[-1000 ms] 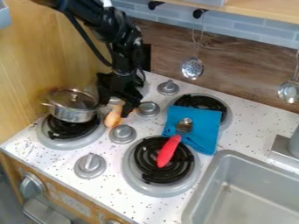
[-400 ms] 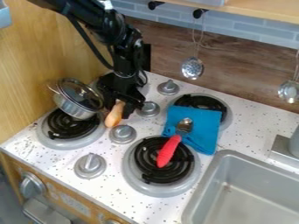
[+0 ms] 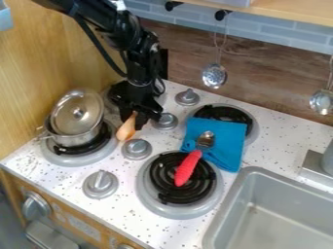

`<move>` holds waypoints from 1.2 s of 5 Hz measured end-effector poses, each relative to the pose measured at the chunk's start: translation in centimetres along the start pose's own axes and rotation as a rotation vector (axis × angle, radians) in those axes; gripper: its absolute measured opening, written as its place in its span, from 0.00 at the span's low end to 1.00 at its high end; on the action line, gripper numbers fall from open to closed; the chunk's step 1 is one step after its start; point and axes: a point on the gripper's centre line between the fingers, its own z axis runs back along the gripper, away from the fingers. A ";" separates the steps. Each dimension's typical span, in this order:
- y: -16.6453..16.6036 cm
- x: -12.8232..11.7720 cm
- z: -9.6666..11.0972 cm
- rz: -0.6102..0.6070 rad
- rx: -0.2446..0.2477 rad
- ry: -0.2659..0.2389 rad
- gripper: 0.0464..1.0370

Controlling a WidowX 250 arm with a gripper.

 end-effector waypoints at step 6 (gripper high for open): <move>-3.1 1.8 8.2 0.000 -0.291 -0.249 0.42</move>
